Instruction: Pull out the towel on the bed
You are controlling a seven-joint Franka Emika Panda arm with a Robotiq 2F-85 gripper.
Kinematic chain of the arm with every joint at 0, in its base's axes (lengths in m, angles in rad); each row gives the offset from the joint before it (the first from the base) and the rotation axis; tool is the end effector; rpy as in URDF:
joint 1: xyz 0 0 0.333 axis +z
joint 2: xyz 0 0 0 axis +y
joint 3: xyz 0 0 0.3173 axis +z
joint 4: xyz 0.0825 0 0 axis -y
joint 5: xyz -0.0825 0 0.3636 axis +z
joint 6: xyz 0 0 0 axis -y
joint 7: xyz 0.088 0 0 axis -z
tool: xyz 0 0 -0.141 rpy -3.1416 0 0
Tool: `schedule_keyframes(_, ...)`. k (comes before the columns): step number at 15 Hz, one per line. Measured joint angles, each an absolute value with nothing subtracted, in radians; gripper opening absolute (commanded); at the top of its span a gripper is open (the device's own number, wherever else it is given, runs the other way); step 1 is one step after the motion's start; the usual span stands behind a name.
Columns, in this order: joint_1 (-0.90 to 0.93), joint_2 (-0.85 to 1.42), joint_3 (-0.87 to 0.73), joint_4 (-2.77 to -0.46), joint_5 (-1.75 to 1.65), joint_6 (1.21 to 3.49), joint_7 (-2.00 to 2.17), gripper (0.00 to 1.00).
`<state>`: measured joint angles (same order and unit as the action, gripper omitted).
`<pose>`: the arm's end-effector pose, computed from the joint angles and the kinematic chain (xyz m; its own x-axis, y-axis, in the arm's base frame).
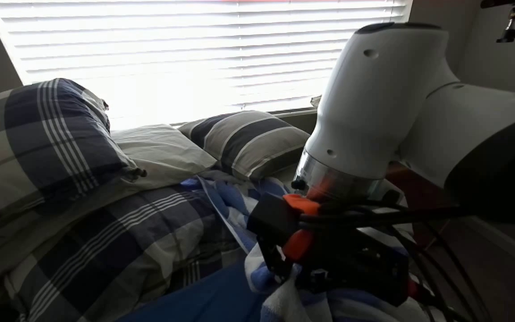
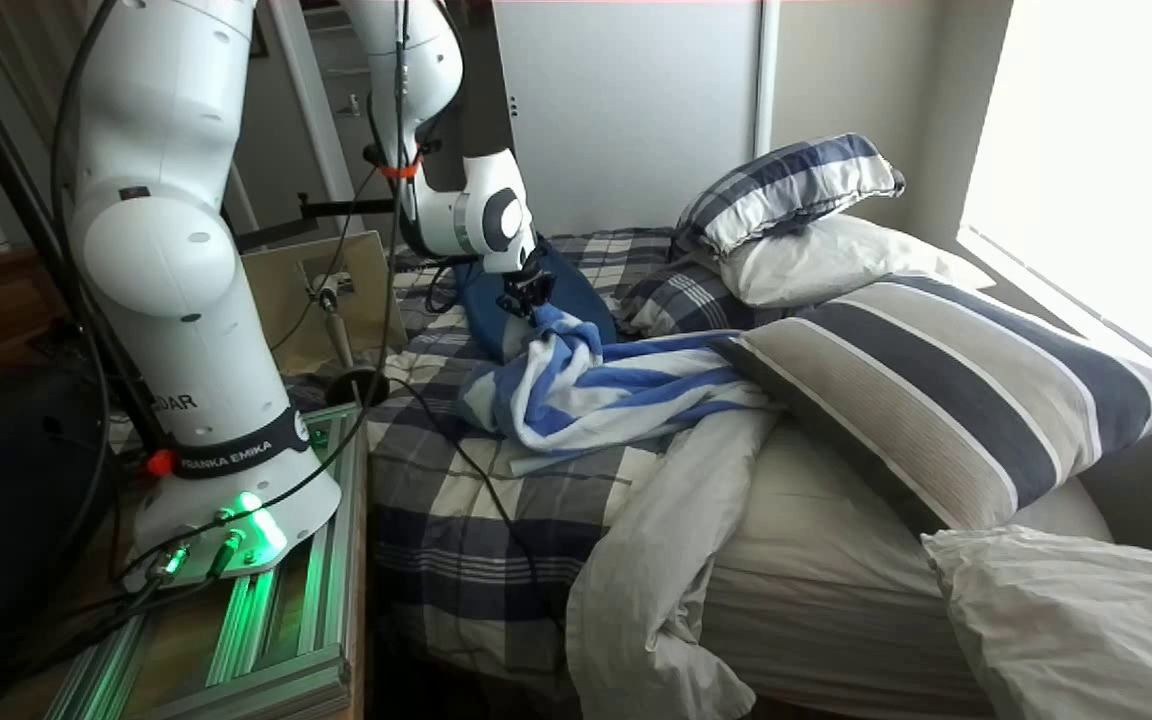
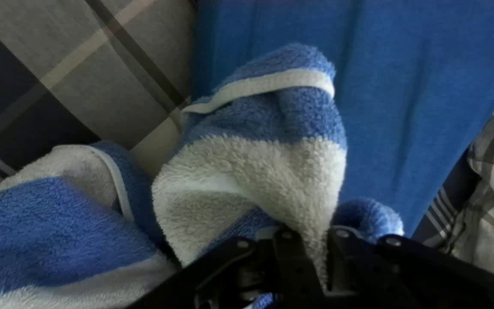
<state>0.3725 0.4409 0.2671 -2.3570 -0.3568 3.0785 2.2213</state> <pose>0.4073 0.3446 0.1689 0.3128 -0.9340 -0.1725 -0.9305 -0.2649 -0.2529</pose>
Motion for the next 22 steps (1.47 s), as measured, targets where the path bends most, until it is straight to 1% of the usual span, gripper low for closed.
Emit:
schedule_keyframes(2,0.358,0.465,0.296,-2.344,-0.293,3.105,2.189,0.56)
schedule_keyframes(4,0.329,0.444,0.355,-2.352,-0.129,3.091,2.143,0.69)
schedule_keyframes(5,0.325,0.416,0.373,-2.359,-0.051,3.064,2.139,0.77)
schedule_keyframes(6,0.331,0.373,0.375,-2.369,0.018,3.021,2.139,0.83)
schedule_keyframes(8,0.350,0.266,0.342,-2.407,0.034,2.917,2.207,0.97)
schedule_keyframes(9,0.363,0.209,0.314,-2.432,0.035,2.864,2.238,1.00)
schedule_keyframes(12,0.370,0.050,0.253,-2.522,0.008,2.710,2.342,1.00)
schedule_keyframes(16,0.329,-0.104,0.250,-2.636,-0.006,2.557,2.483,1.00)
schedule_keyframes(22,0.319,-0.110,0.263,-2.641,-0.004,2.548,2.474,1.00)
